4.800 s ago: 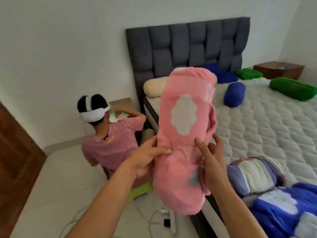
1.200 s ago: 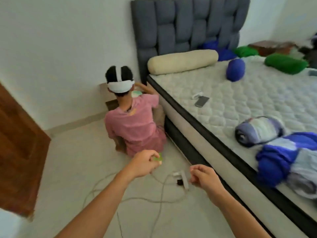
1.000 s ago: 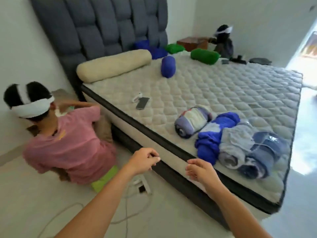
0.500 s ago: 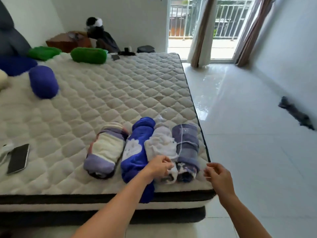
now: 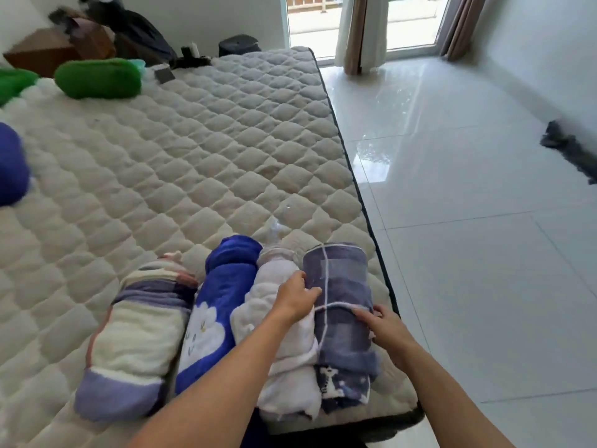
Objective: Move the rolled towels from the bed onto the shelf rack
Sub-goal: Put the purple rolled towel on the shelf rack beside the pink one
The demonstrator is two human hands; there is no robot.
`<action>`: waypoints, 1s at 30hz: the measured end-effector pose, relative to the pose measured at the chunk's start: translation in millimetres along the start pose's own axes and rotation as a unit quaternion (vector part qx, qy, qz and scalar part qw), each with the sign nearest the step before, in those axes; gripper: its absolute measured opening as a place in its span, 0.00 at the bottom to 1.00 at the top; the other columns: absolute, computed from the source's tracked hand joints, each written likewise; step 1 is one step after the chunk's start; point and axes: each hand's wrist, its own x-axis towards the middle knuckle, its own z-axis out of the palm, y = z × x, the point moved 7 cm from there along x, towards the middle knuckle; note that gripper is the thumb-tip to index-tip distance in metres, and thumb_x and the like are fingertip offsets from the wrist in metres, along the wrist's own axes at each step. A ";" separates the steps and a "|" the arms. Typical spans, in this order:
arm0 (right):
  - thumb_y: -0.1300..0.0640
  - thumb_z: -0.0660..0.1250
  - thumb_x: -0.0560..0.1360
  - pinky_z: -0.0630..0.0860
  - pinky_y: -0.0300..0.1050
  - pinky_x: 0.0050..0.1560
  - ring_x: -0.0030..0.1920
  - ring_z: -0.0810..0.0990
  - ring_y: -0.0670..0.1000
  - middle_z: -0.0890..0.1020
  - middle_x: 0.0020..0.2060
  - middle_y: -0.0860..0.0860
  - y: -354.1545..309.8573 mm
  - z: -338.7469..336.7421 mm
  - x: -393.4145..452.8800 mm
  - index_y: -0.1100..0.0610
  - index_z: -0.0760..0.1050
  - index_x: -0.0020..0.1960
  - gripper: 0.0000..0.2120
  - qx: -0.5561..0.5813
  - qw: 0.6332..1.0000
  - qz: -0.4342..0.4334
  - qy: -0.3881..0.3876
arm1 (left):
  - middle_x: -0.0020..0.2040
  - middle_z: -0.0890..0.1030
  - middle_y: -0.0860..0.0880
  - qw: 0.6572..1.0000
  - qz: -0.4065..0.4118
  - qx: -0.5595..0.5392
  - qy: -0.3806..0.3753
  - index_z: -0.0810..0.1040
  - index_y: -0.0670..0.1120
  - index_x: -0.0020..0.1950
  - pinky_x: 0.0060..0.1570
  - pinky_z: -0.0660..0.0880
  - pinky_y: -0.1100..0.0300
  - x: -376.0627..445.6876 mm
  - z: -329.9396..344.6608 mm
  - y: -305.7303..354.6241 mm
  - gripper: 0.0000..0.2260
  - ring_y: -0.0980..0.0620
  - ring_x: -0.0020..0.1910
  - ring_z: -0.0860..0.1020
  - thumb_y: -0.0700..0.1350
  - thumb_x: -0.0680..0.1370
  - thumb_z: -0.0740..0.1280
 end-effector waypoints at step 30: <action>0.47 0.64 0.72 0.78 0.52 0.49 0.46 0.84 0.55 0.86 0.46 0.58 -106.2 7.0 -49.1 0.57 0.79 0.57 0.19 0.324 0.917 -0.032 -0.230 | 0.61 0.81 0.47 0.956 -0.057 -0.258 -0.125 0.75 0.49 0.64 0.58 0.76 0.40 -106.5 -49.1 36.2 0.24 0.45 0.60 0.79 0.58 0.72 0.71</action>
